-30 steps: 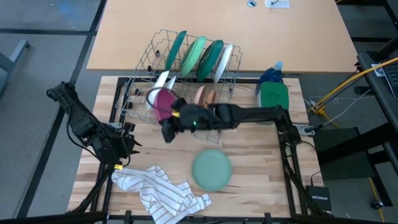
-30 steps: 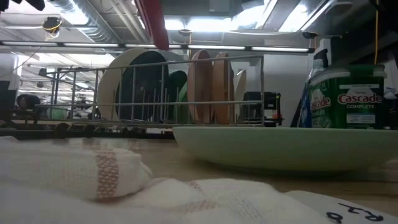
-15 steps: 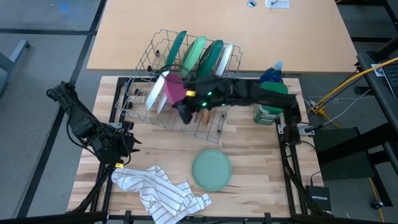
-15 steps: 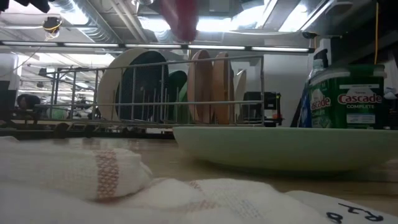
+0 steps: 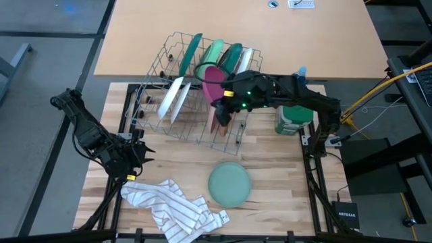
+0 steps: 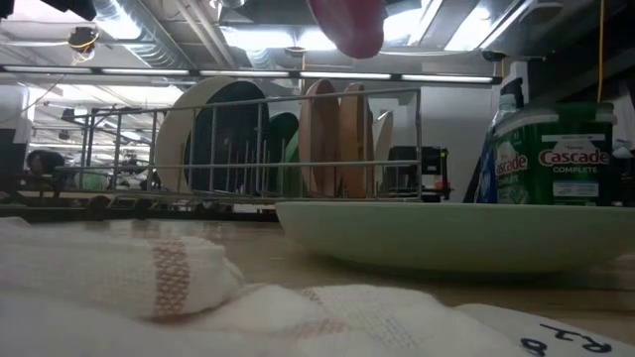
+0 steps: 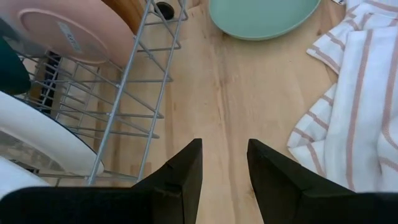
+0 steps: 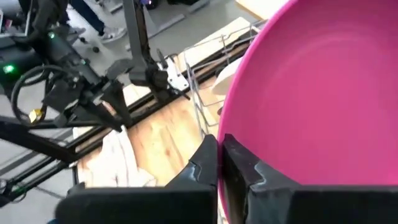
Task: Sort dishes
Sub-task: Put the pink plate in the dish rack
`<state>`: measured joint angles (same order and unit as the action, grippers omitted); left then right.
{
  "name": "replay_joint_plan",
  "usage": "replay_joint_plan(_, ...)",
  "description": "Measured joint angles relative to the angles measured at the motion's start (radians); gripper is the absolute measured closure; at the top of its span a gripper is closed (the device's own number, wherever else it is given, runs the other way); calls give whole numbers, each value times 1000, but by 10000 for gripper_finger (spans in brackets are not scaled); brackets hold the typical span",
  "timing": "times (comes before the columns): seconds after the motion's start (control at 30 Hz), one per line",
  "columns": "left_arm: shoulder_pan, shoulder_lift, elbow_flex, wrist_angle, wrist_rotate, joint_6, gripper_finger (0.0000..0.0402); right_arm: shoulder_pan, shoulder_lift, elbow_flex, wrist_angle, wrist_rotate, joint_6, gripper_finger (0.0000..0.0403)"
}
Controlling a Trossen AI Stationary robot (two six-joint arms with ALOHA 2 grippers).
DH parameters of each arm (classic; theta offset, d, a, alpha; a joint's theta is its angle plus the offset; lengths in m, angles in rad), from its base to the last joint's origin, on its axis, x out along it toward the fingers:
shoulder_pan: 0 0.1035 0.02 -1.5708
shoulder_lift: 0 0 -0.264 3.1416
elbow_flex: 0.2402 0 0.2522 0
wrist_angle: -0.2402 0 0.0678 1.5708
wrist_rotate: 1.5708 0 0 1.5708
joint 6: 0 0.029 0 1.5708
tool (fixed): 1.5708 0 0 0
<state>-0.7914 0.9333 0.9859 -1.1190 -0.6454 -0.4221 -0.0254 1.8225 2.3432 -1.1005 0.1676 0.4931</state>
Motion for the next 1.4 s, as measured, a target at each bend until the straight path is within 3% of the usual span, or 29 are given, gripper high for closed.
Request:
replay_joint_plan(0.23, 0, 0, 0, 0, -3, 0, 283, -2, -1, 0, 16, -47, 3, 398)
replay_joint_plan(0.47, 0, 0, 0, 0, -10, -4, 283, -17, 9, -29, 272, -46, 8, 398)
replay_joint_plan(1.03, 0, 0, 0, 0, -12, -20, 283, 85, 17, -488, 974, 29, 113, 398)
replay_joint_plan(1.4, 0, 0, 0, 0, -12, -23, 283, 138, 20, -795, 1451, 195, 131, 398)
